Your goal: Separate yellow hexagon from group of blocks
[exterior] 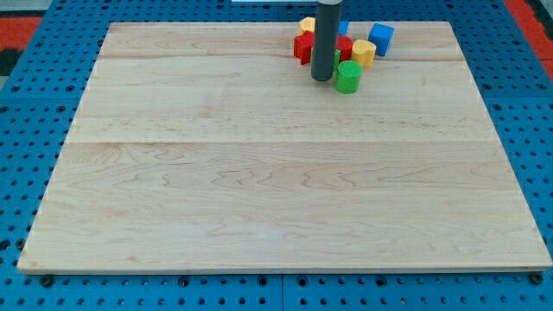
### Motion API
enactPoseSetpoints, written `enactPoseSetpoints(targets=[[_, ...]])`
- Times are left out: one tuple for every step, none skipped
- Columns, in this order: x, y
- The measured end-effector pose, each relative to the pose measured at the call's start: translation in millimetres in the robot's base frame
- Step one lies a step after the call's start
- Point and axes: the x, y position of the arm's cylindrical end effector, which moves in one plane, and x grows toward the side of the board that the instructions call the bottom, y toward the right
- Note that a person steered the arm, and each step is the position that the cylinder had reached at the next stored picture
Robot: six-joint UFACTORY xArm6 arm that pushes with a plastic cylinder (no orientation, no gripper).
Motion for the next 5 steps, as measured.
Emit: enactPoseSetpoints(targets=[[1, 0], [2, 0], [46, 8], [56, 38], [15, 105]])
